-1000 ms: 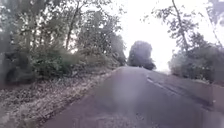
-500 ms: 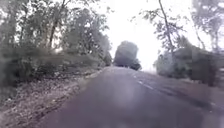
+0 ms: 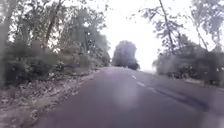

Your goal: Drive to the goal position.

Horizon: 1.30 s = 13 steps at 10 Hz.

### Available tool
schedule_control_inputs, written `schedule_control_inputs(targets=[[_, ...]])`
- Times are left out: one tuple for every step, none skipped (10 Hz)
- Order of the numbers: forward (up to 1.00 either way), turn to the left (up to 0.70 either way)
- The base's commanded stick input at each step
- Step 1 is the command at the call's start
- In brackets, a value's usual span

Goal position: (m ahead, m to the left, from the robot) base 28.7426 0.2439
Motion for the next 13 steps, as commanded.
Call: schedule_control_inputs(targets=[[1.00, 0.00], [1.00, 0.00], [1.00, 0.00], [1.00, 0.00], [1.00, 0.00], [1.00, 0.00], [1.00, 0.00], [1.00, 0.00], [1.00, 0.00], [1.00, 0.00], [1.00, 0.00], [1.00, 0.00], [1.00, 0.00]])
